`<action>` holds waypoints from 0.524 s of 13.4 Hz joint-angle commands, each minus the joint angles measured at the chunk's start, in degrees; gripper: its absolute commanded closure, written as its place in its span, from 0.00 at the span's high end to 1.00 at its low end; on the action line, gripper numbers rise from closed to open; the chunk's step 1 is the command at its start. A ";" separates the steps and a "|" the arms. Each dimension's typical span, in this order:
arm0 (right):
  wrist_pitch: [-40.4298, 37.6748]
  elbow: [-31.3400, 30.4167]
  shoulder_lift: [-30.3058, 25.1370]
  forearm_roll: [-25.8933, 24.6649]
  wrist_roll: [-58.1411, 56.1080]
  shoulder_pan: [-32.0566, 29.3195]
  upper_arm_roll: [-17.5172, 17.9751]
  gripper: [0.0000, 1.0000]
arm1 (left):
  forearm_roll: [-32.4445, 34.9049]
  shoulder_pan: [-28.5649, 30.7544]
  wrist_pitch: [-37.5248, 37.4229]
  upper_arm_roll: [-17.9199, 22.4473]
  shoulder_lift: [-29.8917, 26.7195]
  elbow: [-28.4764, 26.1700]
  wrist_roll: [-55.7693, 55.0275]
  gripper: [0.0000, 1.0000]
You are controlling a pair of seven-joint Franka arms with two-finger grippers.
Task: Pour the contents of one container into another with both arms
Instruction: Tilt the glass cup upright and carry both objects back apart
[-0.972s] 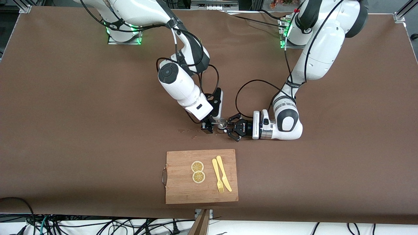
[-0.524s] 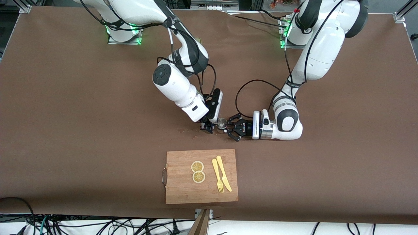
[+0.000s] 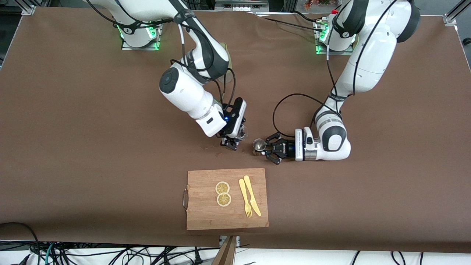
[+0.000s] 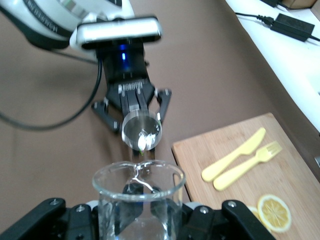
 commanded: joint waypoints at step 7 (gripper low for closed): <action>-18.89 -10.64 -10.83 16.25 -27.71 -13.61 0.13 0.00 | 19.92 16.74 -15.60 2.02 -1.69 -1.34 3.75 0.00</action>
